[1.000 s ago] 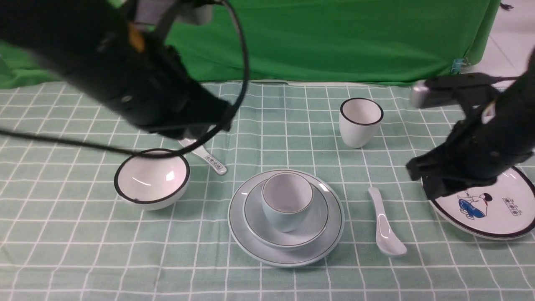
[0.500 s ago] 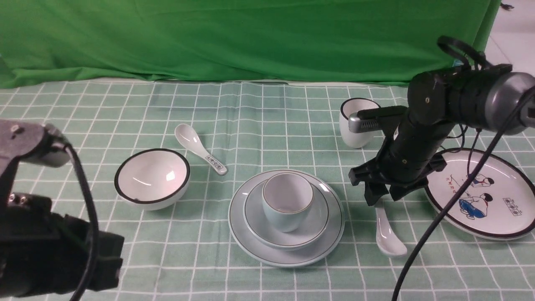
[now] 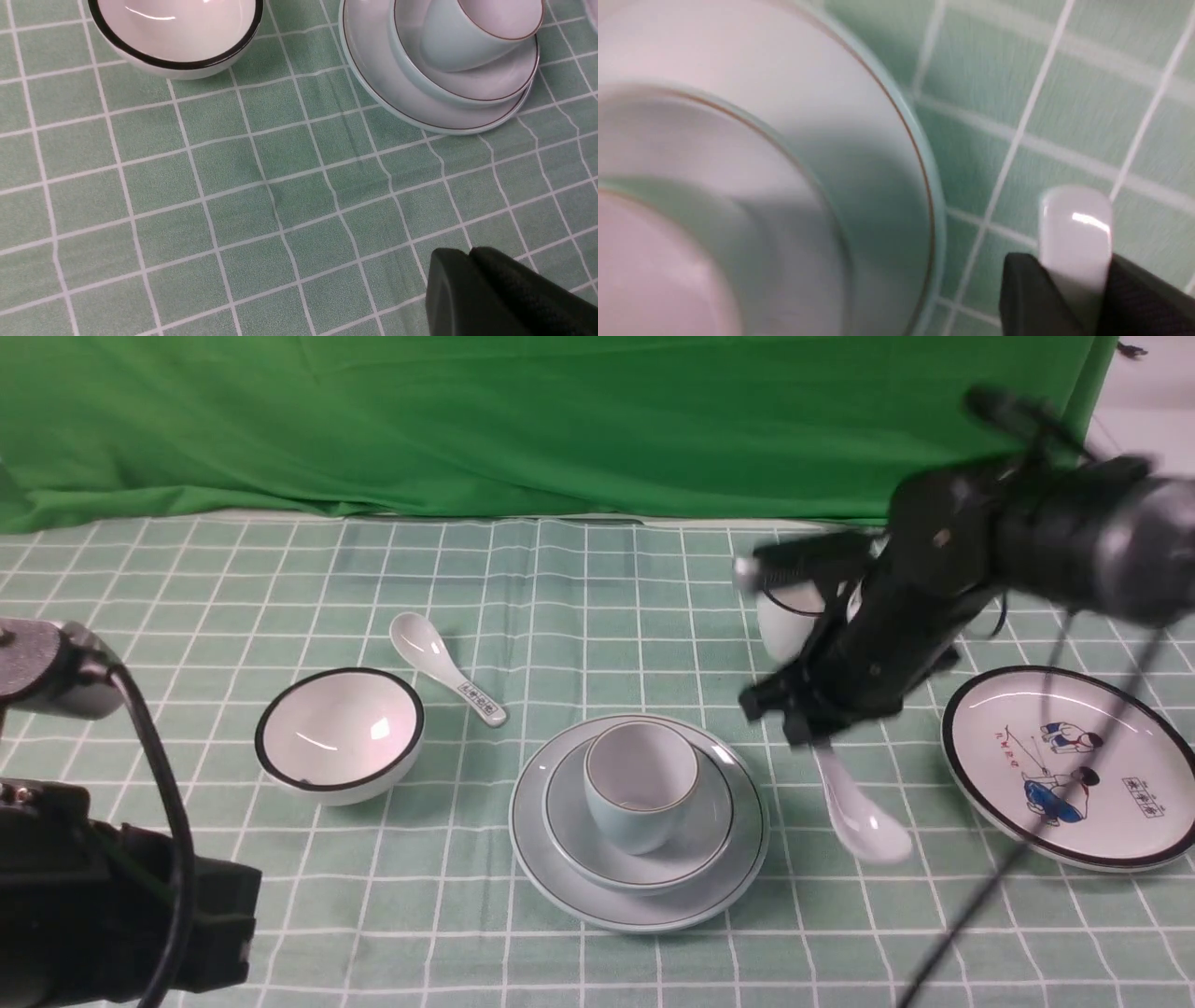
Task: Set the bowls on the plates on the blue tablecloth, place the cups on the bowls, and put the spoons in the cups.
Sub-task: 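Move the spoon over the cup on the plates and lower it into the cup with the right gripper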
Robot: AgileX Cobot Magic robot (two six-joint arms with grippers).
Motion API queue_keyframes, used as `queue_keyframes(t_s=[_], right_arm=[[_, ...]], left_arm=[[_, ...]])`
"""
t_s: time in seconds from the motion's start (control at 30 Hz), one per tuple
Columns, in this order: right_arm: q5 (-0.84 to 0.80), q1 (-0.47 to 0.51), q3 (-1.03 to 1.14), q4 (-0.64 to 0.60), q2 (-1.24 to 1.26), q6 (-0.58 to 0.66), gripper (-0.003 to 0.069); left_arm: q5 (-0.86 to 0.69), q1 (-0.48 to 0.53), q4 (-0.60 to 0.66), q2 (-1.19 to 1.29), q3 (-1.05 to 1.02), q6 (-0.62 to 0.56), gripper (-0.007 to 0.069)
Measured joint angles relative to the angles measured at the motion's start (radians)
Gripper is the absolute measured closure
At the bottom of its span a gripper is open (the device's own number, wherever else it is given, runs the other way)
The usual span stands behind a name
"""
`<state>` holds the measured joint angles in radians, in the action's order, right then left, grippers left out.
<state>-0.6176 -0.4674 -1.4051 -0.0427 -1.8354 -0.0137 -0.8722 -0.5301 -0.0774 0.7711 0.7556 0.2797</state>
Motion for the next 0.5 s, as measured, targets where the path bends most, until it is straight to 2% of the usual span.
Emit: queue_keyframes(t_s=[0.23, 0.27, 0.33, 0.37, 0.4, 0.5], right_arm=[[0.586, -0.141, 0.274, -0.003, 0.305, -0.06, 0.0479], [0.789, -0.172, 0.361, -0.003, 0.334, -0.068, 0.0479], [1.001, -0.211, 0.444, -0.003, 0.333, -0.062, 0.0479], [1.043, -0.218, 0.459, -0.003, 0.331, -0.057, 0.0479], [1.204, -0.246, 0.514, -0.003, 0.303, -0.035, 0.0479], [1.303, -0.257, 0.537, -0.003, 0.248, -0.022, 0.0479]], left_arm=[[0.0, 0.0, -0.002, 0.0, -0.003, 0.001, 0.0615], [0.001, 0.0, -0.007, 0.0, -0.003, 0.001, 0.0615], [0.004, 0.0, -0.011, 0.0, -0.003, 0.001, 0.0615], [0.004, 0.0, -0.012, 0.0, -0.003, 0.001, 0.0615], [0.017, 0.0, -0.017, 0.0, -0.003, 0.001, 0.0615], [0.029, 0.0, -0.019, 0.0, -0.003, 0.001, 0.0615]])
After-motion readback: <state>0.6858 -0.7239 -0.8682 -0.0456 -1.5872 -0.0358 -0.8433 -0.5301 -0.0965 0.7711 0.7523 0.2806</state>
